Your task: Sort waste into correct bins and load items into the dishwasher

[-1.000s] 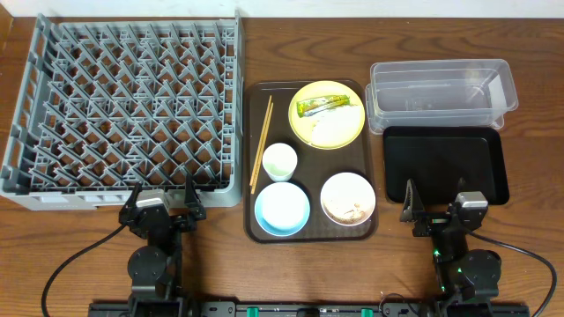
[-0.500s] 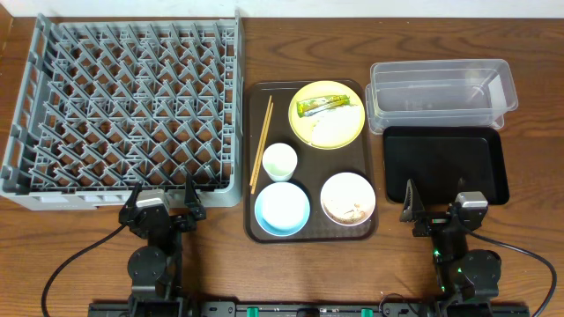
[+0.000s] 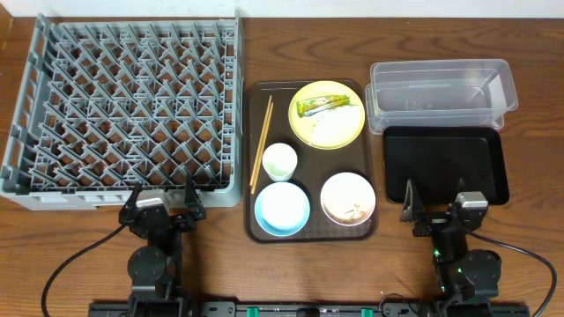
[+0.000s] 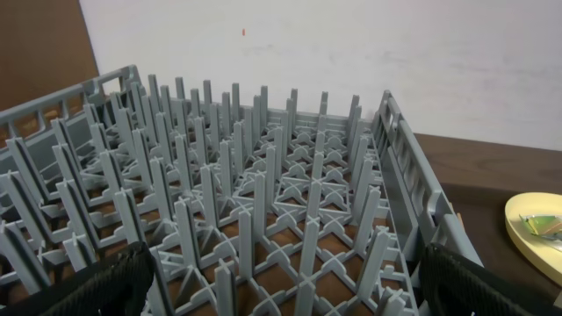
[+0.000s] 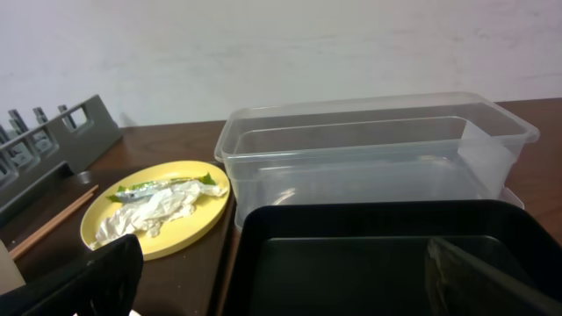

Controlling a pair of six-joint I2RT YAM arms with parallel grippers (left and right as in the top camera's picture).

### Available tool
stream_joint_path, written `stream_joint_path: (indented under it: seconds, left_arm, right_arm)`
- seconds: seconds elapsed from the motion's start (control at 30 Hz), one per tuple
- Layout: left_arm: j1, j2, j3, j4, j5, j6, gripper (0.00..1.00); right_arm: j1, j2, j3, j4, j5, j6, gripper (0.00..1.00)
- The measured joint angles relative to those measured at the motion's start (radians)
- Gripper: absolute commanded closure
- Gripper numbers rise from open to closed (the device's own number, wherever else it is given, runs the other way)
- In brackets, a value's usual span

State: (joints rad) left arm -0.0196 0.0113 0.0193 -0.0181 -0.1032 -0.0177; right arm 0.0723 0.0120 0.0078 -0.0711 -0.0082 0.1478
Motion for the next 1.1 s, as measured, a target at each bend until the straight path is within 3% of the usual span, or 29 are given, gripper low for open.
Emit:
stream_joint_path:
  seconds: [0.43,0.83,1.1]
  left_arm:
    - [0.000,0.000,0.000,0.000,0.000,0.000,0.03]
    - [0.000,0.000,0.000,0.000,0.000,0.000,0.03]
    - [0.000,0.000,0.000,0.000,0.000,0.000,0.03]
  right_arm:
    - [0.000,0.000,0.000,0.003,0.000,0.000,0.01]
    - [0.000,0.000,-0.001,0.165,0.033,-0.030,0.01]
    - [0.000,0.023,0.079,0.118,0.025,-0.075,0.01]
